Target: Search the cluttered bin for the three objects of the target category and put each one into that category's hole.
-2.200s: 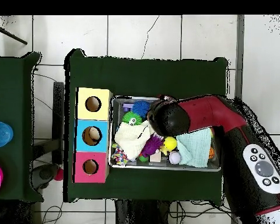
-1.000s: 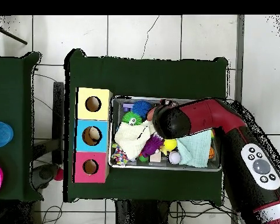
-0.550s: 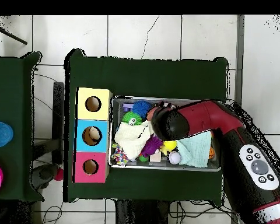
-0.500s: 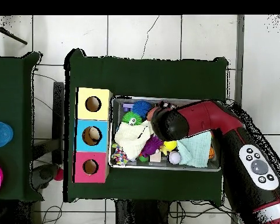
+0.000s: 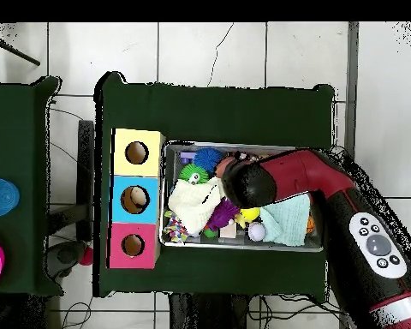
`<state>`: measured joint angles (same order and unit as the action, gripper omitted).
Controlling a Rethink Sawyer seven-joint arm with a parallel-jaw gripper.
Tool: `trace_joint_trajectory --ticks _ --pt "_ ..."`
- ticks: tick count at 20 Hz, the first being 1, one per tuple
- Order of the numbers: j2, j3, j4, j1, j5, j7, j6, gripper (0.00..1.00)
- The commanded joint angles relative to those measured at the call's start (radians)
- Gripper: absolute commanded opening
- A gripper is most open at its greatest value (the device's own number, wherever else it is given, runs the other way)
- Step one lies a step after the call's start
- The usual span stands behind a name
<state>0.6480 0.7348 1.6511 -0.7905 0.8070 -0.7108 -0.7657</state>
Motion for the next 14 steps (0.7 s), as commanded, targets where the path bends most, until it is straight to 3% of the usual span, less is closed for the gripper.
trace_joint_trajectory --ticks 1,14 --pt "-0.064 -0.063 0.062 0.017 0.099 0.112 -0.029 1.0" --pt "-0.109 -0.108 0.058 0.04 0.155 0.036 0.015 1.0"
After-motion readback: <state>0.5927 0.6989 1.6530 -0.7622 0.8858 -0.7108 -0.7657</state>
